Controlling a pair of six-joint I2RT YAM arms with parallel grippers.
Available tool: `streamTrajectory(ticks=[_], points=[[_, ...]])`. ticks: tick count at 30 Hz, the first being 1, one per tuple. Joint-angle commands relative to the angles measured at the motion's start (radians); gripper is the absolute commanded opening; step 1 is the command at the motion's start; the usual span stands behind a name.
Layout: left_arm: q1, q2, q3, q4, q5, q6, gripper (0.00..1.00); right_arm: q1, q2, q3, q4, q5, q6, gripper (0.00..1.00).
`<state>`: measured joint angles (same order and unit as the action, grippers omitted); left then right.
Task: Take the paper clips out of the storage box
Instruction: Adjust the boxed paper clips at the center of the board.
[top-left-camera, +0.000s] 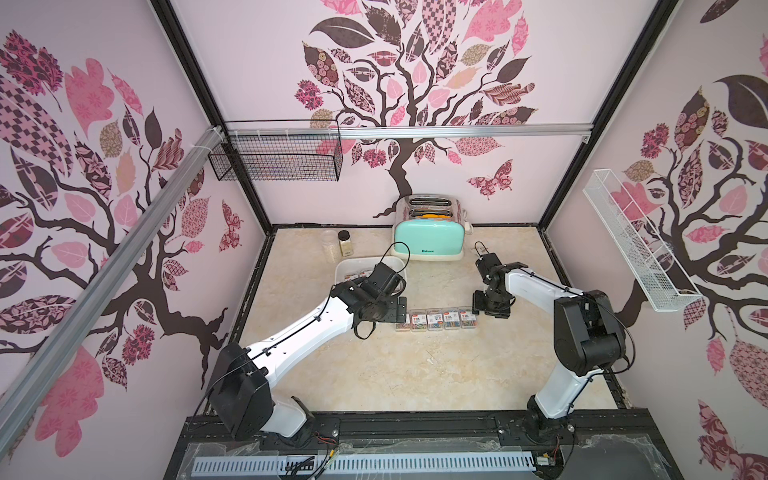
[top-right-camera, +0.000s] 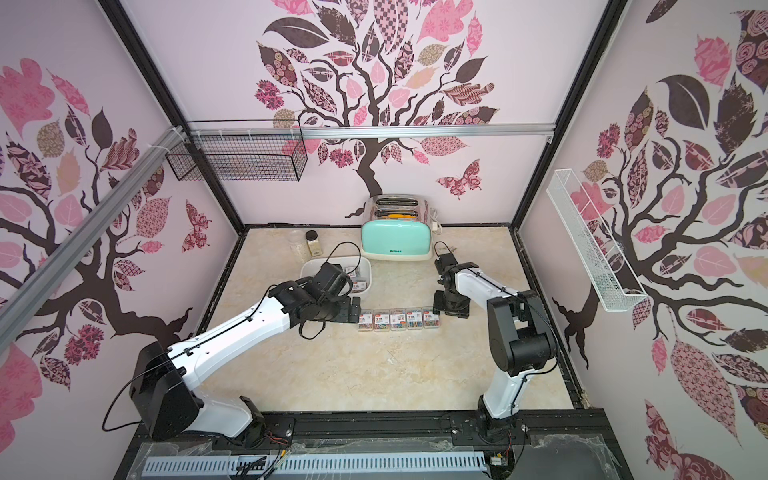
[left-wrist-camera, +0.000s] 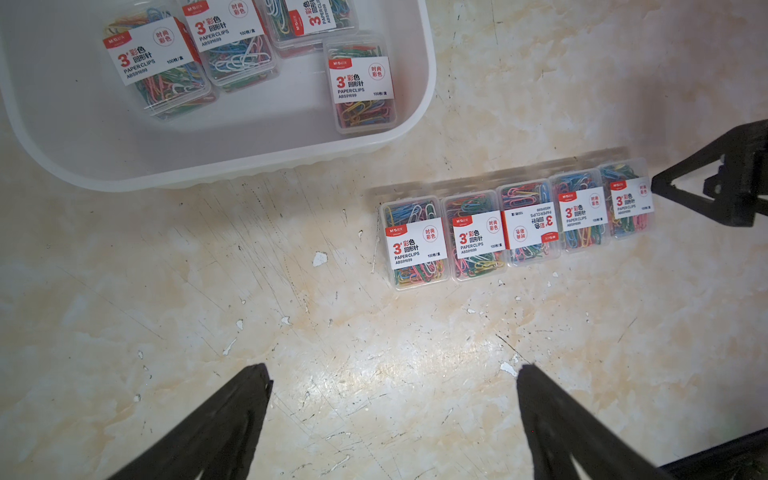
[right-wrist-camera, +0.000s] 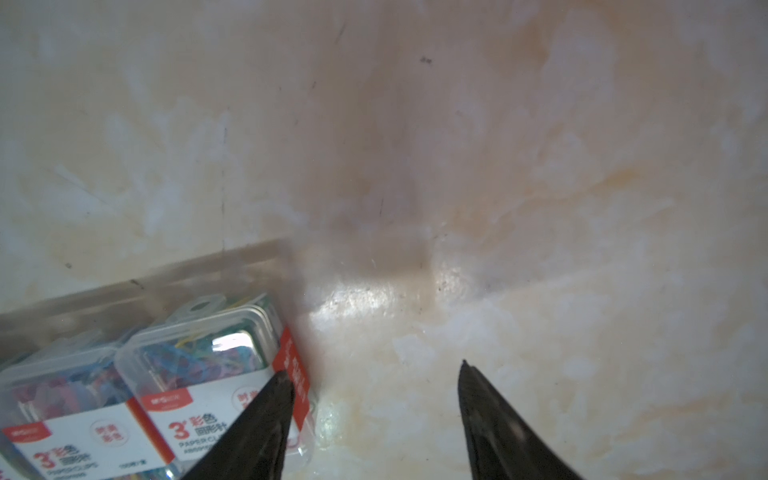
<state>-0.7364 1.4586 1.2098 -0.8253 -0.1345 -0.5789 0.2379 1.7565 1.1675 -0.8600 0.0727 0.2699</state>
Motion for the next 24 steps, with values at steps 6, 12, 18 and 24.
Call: streamTrajectory(ticks=[6, 12, 18, 24], points=[[0.071, 0.053, 0.081, -0.027, 0.003, 0.021, 0.98, 0.006, -0.082, 0.052, -0.042, 0.0, 0.018, 0.82], [0.151, 0.127, 0.154, -0.046, 0.023, 0.051, 0.98, 0.009, -0.162, 0.1, -0.088, -0.025, 0.027, 0.99], [0.216, 0.23, 0.222, -0.027, 0.002, 0.081, 0.98, 0.04, -0.218, 0.172, -0.151, -0.059, 0.013, 0.99], [0.24, 0.391, 0.337, -0.025, -0.038, 0.145, 0.97, 0.11, -0.271, 0.238, -0.19, -0.077, -0.004, 0.99]])
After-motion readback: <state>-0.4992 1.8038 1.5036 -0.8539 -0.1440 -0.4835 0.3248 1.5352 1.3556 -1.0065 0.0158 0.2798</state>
